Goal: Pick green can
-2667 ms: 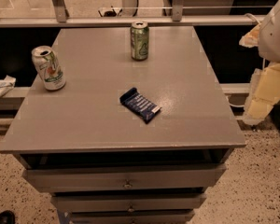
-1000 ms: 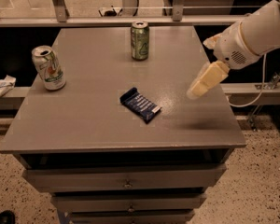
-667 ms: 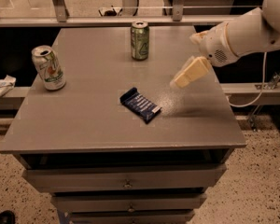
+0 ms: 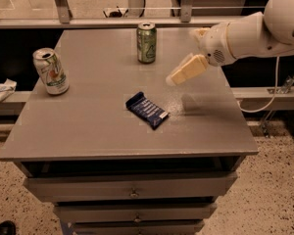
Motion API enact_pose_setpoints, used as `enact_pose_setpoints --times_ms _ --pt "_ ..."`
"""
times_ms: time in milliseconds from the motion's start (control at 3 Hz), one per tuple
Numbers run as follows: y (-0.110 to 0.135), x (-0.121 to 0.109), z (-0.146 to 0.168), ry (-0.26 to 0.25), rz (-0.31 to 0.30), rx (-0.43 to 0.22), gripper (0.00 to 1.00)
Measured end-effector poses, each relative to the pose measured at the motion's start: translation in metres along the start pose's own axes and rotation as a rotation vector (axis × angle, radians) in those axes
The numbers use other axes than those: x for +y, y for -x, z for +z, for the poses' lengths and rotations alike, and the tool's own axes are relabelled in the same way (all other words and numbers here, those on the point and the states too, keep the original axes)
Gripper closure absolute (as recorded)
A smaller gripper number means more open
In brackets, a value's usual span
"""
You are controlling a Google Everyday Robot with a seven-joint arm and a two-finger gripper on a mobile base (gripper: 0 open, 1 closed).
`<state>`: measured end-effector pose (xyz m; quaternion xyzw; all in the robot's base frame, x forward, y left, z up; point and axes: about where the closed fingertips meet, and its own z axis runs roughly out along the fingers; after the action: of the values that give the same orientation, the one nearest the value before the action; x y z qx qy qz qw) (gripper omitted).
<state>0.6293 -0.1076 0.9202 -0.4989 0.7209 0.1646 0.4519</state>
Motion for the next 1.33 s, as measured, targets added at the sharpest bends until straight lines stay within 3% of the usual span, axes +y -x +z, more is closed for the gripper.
enact_pose_setpoints --times_ms 667,1000,1333 --pt "0.036 -0.008 0.058 0.018 -0.022 -0.128 0.0" --pt "0.05 -0.022 0.086 -0.003 -0.035 -0.176 0.0" --pt "0.055 -0.044 0.098 -0.072 -0.048 -0.2 0.0"
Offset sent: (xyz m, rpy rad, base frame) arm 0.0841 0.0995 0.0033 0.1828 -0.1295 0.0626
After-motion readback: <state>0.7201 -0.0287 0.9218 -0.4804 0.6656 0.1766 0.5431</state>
